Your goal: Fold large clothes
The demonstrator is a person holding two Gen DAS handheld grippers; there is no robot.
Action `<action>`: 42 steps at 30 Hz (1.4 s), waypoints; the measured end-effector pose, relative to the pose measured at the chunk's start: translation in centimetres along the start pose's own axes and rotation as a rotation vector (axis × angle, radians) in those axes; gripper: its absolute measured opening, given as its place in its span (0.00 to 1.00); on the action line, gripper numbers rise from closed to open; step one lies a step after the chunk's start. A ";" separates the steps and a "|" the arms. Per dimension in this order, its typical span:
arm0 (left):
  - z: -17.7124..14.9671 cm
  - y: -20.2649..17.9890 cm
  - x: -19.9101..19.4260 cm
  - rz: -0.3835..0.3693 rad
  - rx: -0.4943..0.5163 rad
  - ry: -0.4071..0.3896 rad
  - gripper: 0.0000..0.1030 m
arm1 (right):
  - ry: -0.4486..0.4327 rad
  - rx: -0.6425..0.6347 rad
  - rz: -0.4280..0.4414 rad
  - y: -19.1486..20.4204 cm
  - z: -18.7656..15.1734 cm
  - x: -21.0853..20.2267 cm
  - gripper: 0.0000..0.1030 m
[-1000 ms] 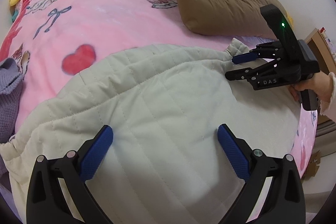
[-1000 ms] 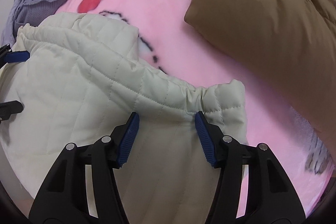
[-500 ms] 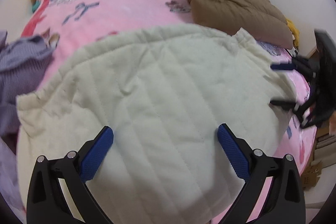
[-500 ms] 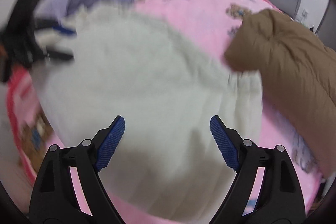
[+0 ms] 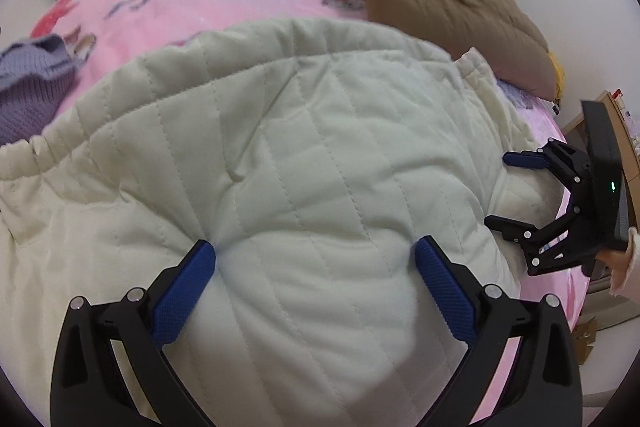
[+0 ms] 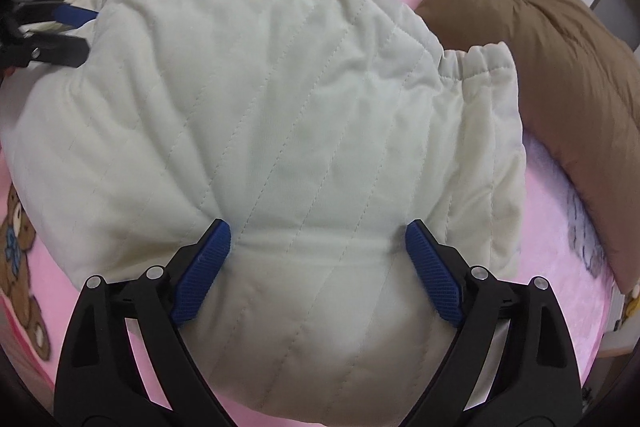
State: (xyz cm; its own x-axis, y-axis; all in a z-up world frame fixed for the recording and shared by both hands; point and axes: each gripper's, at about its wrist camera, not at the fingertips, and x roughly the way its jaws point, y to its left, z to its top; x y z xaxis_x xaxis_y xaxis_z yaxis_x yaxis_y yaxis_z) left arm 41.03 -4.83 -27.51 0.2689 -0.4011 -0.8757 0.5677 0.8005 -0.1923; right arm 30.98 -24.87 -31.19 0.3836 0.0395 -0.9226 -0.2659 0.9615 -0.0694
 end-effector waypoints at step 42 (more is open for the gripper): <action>-10.0 14.8 -11.5 -0.038 -0.370 -0.103 0.95 | -0.092 0.057 0.123 1.4 0.2 -5.2 0.92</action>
State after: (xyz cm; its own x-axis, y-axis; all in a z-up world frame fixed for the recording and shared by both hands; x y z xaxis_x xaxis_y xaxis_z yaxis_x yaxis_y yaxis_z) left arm 38.54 16.14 -24.73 0.3403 -0.4610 -0.8196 0.2649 0.8833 -0.3868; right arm 28.80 -23.66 -26.39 0.4310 0.1796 -0.8843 -0.2659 0.9618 0.0657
